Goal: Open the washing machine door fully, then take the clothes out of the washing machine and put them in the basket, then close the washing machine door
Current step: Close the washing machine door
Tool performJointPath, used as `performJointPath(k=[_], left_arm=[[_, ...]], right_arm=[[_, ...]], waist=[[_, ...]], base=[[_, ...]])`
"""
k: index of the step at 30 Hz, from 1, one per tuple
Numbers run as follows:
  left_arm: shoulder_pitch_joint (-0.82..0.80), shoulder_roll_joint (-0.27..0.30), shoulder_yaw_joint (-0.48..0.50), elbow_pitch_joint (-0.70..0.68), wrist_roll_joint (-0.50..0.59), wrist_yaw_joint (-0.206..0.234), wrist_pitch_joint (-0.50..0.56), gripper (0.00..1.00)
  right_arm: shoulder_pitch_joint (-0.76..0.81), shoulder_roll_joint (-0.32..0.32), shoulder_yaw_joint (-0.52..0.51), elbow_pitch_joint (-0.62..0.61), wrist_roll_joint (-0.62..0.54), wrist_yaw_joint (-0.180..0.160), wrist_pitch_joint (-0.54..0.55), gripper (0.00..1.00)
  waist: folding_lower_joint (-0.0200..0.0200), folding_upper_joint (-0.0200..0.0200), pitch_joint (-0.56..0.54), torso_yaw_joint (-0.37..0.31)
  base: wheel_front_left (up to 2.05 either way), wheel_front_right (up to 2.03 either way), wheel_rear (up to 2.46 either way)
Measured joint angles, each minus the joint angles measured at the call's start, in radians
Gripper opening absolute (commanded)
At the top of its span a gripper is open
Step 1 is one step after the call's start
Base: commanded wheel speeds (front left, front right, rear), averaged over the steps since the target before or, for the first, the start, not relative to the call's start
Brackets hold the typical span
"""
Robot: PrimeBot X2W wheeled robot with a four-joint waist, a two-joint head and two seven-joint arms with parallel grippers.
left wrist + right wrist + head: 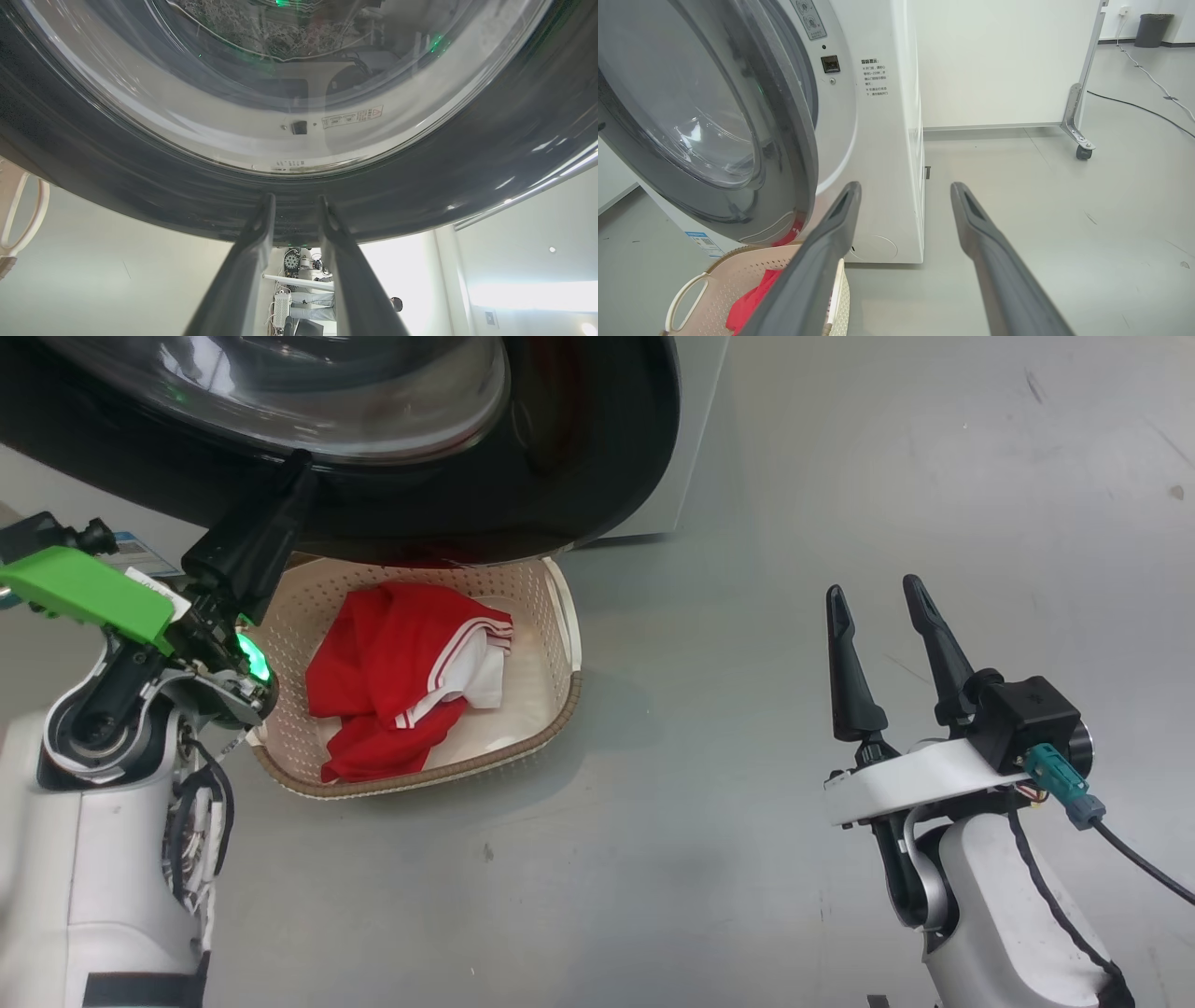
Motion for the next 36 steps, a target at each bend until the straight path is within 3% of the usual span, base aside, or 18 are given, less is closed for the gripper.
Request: performJointPath(k=[1,3,14,36], left_arm=[[0.014,-0.002,0.007,-0.016,0.0,0.0,-0.004,0.74],[0.043,-0.003,0.022,-0.049,0.0,0.0,-0.009,1.0],[0.273,-0.012,0.081,-0.171,0.014,0.0,-0.072,1.0],[0.629,-0.035,0.103,-0.348,0.085,-0.001,-0.22,1.0]], right_arm=[[0.004,0.0,0.0,0.002,-0.004,0.002,0.0,1.0],[0.011,0.0,0.0,0.008,-0.004,0.008,0.0,1.0],[0.055,0.0,0.0,0.039,-0.004,0.029,0.0,1.0],[0.171,0.001,-0.031,0.065,-0.012,0.043,0.0,1.0]], waist=[[0.0,0.0,-0.006,0.007],[0.0,0.0,-0.02,0.019],[0.0,0.0,-0.107,0.062],[0.0,0.0,-0.265,0.111]], base=[[0.0,0.0,0.0],[0.0,0.0,0.0],[0.0,0.0,0.0],[0.0,0.0,0.0]])
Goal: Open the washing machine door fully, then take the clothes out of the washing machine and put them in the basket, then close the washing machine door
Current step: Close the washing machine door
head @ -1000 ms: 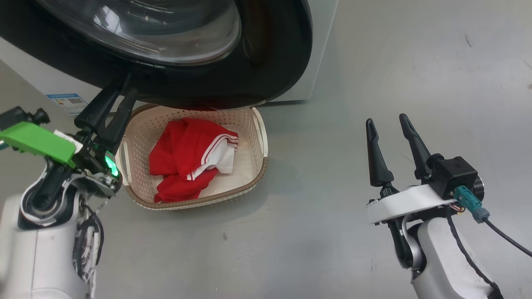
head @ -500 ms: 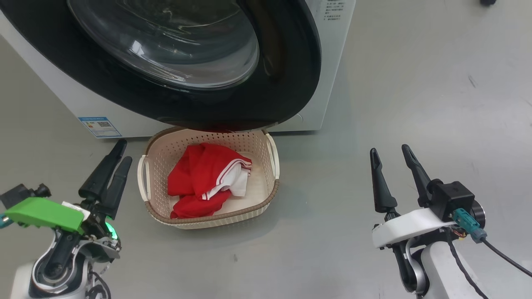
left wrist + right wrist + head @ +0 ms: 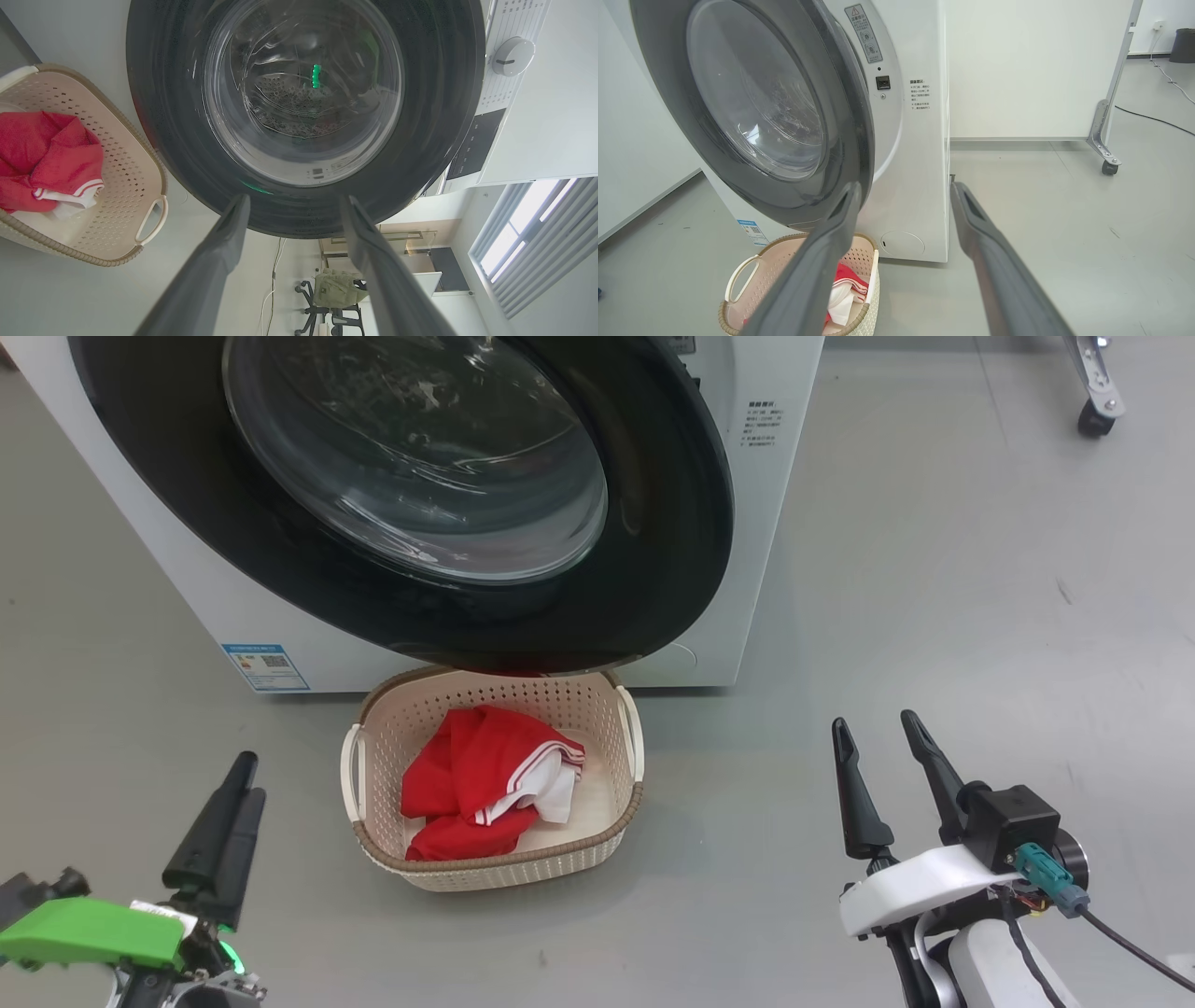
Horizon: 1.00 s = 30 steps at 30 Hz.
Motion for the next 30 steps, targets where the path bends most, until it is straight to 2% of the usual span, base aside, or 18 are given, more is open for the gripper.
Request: performJointPath(k=[4,6,10,17,22,30], left_arm=[[0.027,0.0,0.015,-0.038,0.085,0.0,-0.073,1.0],[0.042,0.0,0.014,-0.066,0.16,0.0,-0.113,1.0],[0.051,0.018,0.012,-0.129,0.346,0.0,-0.217,1.0],[0.068,0.112,-0.02,-0.193,0.737,0.0,-0.402,1.0],[0.102,0.136,-0.05,-0.197,0.922,0.005,-0.474,1.0],[0.162,0.169,-0.127,-0.188,1.136,0.094,-0.498,1.0]], right_arm=[[0.01,0.0,-0.002,0.0,-0.001,0.0,0.0,1.0],[0.013,0.0,-0.003,-0.001,-0.001,0.0,0.0,1.0],[0.027,0.0,-0.004,-0.002,-0.004,0.006,0.0,1.0],[0.027,0.001,-0.01,-0.012,-0.01,0.009,0.0,1.0],[0.029,0.001,-0.01,-0.017,-0.016,0.01,0.0,1.0],[0.07,0.0,-0.014,-0.017,-0.018,0.016,0.0,1.0]], waist=[[0.0,0.0,-0.019,0.005],[0.0,0.0,-0.027,0.007],[0.0,0.0,-0.039,0.009],[0.0,0.0,-0.056,0.006],[0.0,0.0,-0.07,0.003],[0.0,0.0,-0.1,-0.004]], base=[[0.0,0.0,0.0],[0.0,0.0,0.0],[0.0,0.0,0.0],[0.0,0.0,0.0],[0.0,0.0,0.0],[0.0,0.0,0.0]])
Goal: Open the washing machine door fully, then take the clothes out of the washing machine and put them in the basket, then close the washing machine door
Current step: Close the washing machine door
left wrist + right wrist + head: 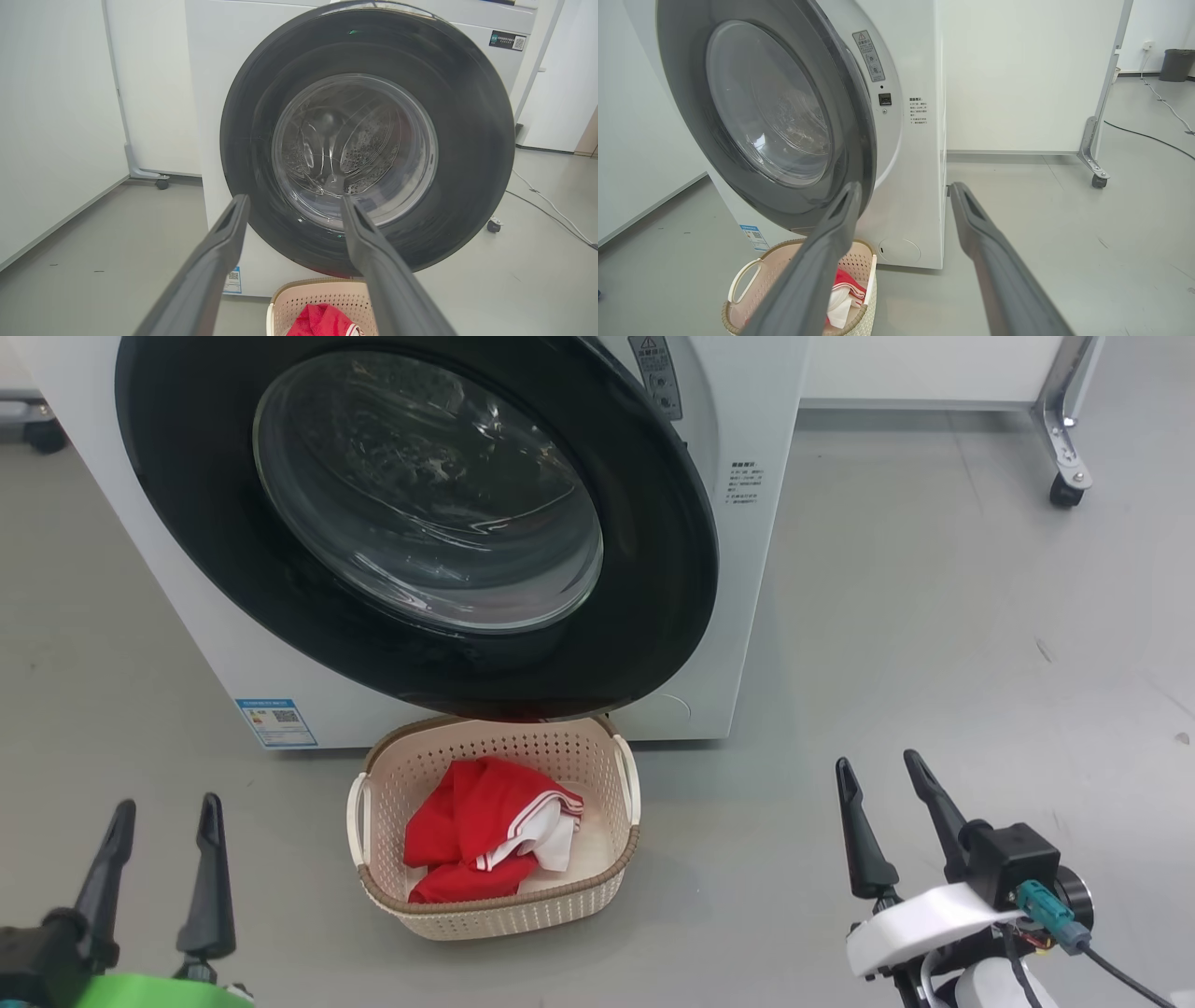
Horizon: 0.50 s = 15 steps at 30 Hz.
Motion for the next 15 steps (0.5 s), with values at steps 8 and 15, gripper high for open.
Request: performJointPath(k=[8,15], left_arm=[[0.054,0.004,-0.085,0.025,0.099,0.051,0.003,1.0],[0.065,-0.015,-0.115,0.044,0.115,0.076,0.004,1.0]], right_arm=[[0.048,0.0,0.001,0.009,-0.009,-0.001,0.0,1.0],[0.058,0.0,0.004,0.009,-0.01,-0.001,0.0,1.0]], waist=[[0.0,0.0,-0.026,-0.01],[0.0,0.0,-0.031,-0.014]], base=[[0.0,0.0,0.0],[0.0,0.0,0.0]])
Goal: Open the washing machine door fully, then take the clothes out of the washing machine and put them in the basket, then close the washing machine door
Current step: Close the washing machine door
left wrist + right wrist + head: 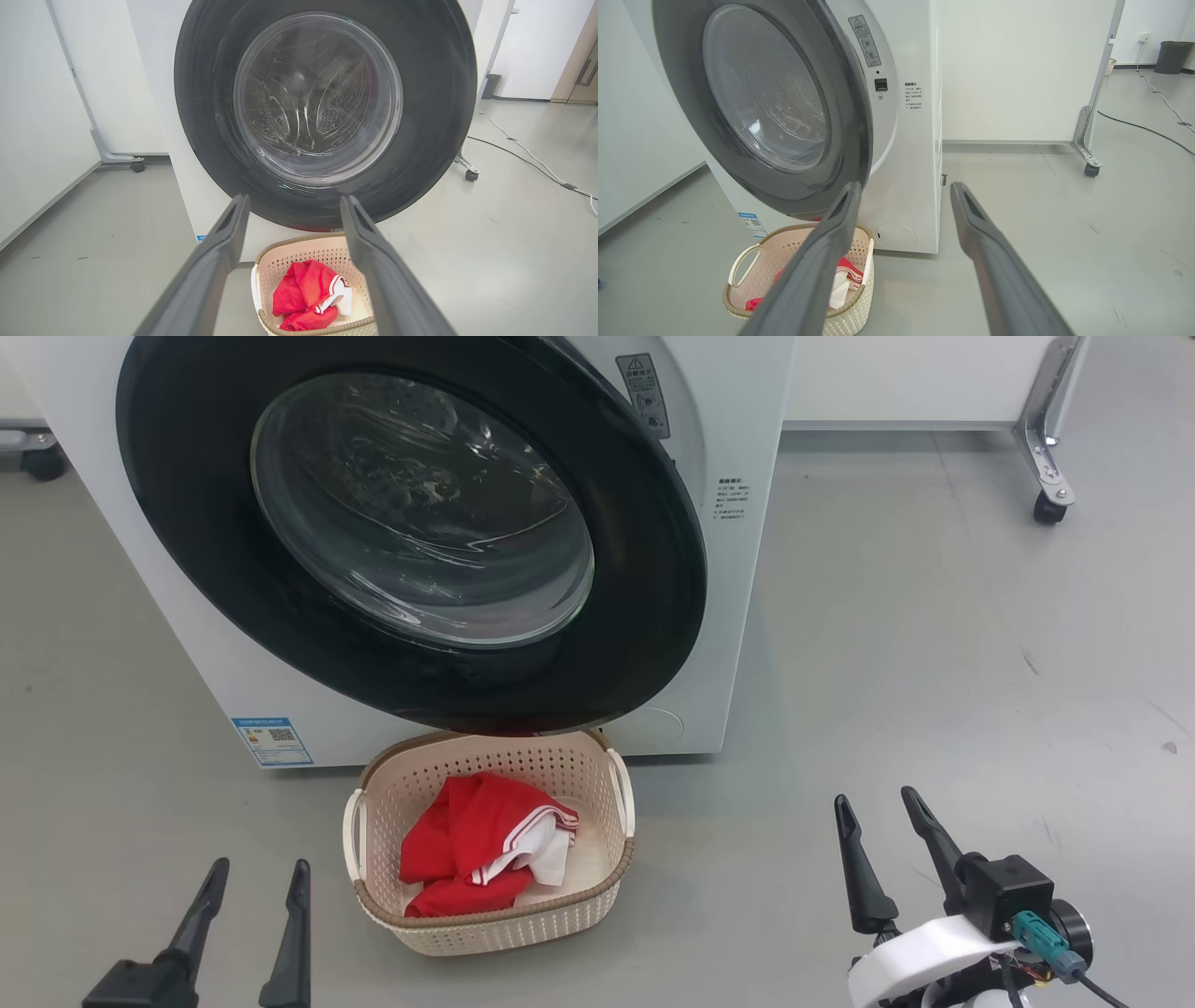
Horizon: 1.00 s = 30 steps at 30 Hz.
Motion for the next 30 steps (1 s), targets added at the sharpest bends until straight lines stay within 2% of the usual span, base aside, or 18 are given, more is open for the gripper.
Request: performJointPath(k=[12,29,30], left_arm=[[0.01,-0.021,-0.002,0.009,0.015,0.026,0.007,1.0],[0.01,-0.032,-0.001,0.008,0.033,0.039,0.007,1.0],[0.01,-0.032,-0.002,0.008,0.033,0.039,0.007,1.0]], right_arm=[[0.01,0.0,0.001,-0.001,0.0,0.0,0.0,1.0],[0.015,0.001,0.0,-0.007,0.0,0.0,0.0,1.0],[0.015,0.001,0.0,-0.007,0.0,0.0,0.0,0.46]], waist=[[0.0,0.0,-0.002,-0.005],[0.0,0.0,0.003,-0.005],[0.0001,0.0,0.003,-0.005]], base=[[0.0,0.0,0.0],[0.0,0.0,0.0],[0.0,0.0,0.0]])
